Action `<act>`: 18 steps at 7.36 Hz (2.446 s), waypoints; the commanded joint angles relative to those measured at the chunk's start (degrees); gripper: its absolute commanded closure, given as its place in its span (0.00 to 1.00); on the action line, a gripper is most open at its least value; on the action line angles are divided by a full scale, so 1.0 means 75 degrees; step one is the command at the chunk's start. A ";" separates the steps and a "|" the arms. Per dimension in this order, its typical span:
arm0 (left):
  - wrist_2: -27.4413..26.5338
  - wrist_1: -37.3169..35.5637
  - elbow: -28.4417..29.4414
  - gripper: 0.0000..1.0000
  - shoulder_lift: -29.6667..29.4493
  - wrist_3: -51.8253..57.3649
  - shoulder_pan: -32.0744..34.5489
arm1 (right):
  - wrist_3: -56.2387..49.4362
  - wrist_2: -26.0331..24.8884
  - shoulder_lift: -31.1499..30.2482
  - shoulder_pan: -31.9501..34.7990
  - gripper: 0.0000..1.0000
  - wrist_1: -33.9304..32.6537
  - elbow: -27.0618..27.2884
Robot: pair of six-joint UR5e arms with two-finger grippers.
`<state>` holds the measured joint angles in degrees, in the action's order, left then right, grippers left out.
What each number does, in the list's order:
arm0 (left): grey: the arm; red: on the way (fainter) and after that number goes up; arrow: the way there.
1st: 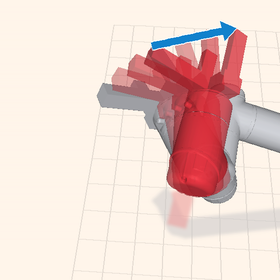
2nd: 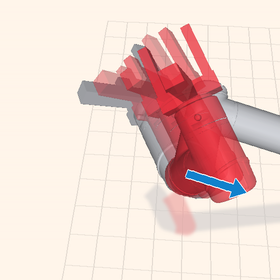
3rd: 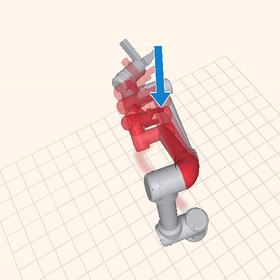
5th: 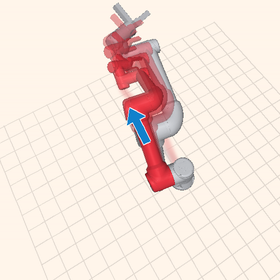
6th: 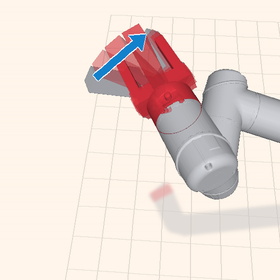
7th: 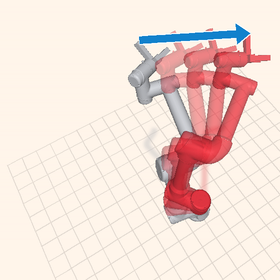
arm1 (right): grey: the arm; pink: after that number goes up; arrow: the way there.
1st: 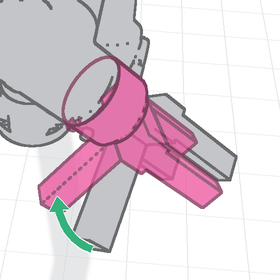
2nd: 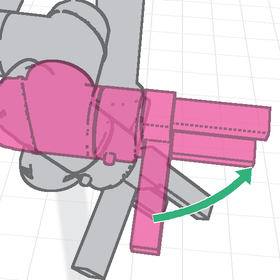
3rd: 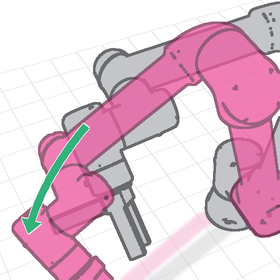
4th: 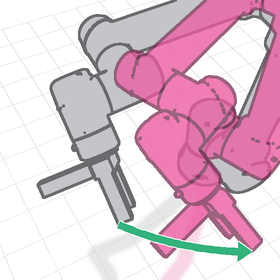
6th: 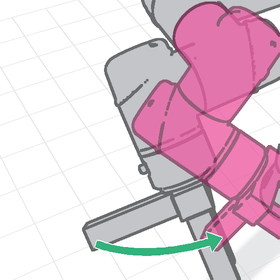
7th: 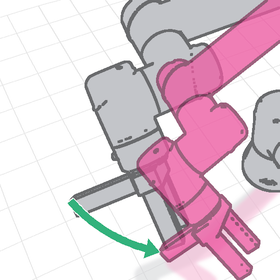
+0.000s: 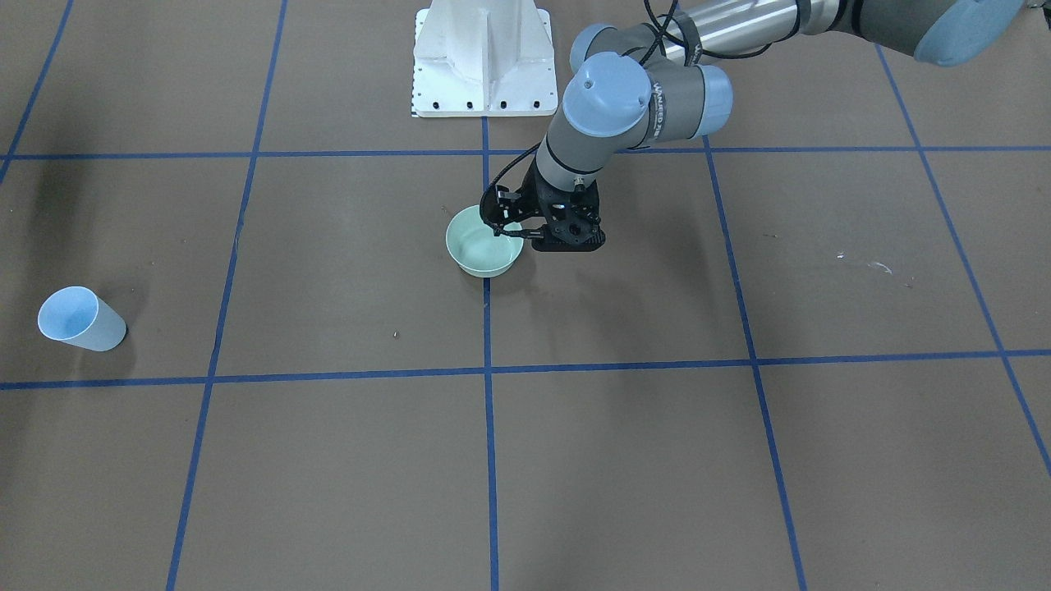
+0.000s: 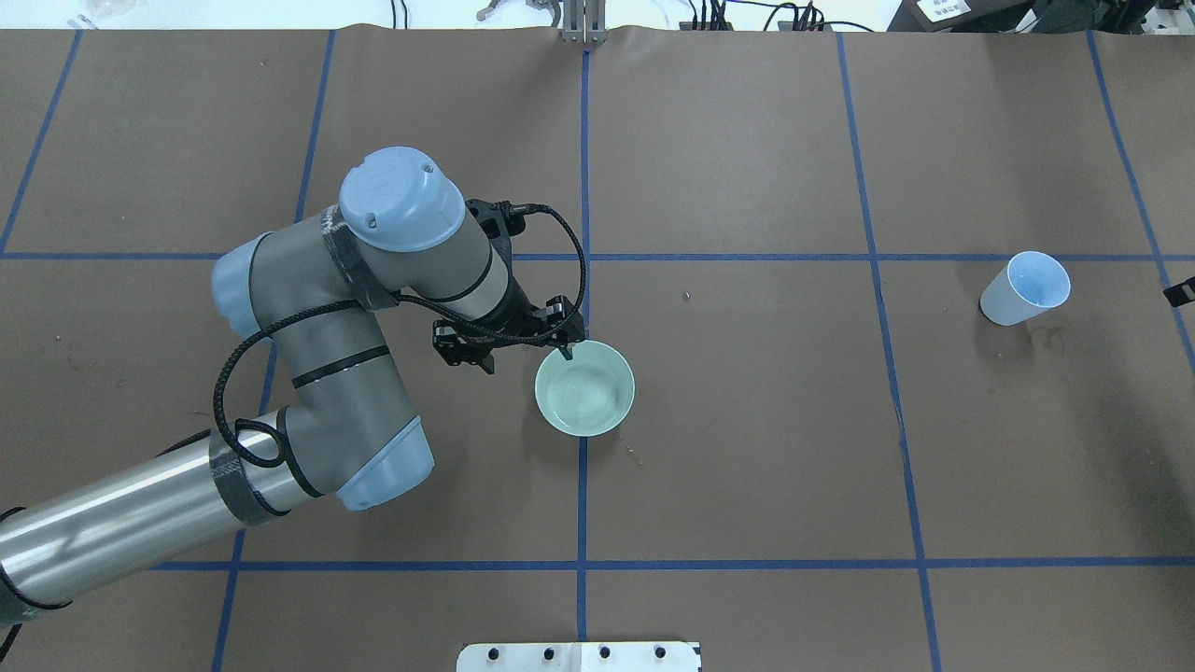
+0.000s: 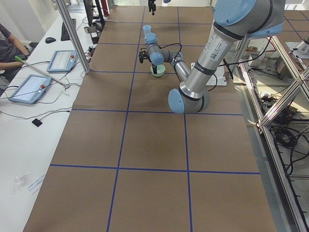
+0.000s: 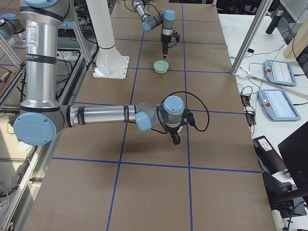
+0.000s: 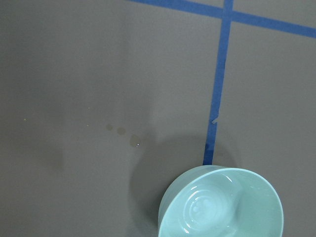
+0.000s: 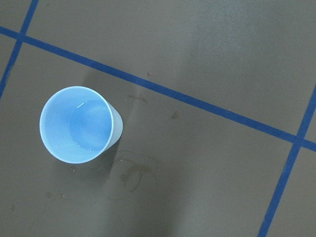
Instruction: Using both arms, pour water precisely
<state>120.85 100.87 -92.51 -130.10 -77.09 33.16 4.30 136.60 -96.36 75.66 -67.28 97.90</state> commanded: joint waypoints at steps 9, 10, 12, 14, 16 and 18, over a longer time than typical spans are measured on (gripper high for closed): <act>-0.0141 -0.0207 -0.0204 0.01 0.0027 -0.0128 0.0114 | 0.4220 -0.3888 -0.0970 -0.3300 0.04 0.9010 -0.1881; -0.0141 -0.0207 -0.0204 0.01 0.0027 -0.0128 0.0114 | 0.4220 -0.3998 -0.0910 -0.3407 0.05 0.9121 -0.2014; -0.0141 -0.0207 -0.0216 0.01 0.0027 -0.0128 0.0126 | 0.3928 -0.4488 -0.0537 -0.3618 0.05 0.9146 -0.2399; -0.0140 -0.0207 -0.0239 0.01 0.0038 -0.0140 0.0161 | 0.3622 -0.4759 -0.0208 -0.3701 0.06 0.9682 -0.3055; -0.0141 -0.0207 -0.0239 0.01 0.0038 -0.0140 0.0184 | 0.3634 -0.4760 -0.0066 -0.3725 0.07 0.9790 -0.3234; -0.0129 -0.0207 -0.0309 0.01 0.0144 -0.0128 0.0196 | 0.3645 -0.4818 0.0074 -0.3725 0.07 1.0081 -0.3338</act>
<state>119.85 99.32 -94.58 -129.32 -78.08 34.58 31.57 100.79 -96.47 47.76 6.66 73.58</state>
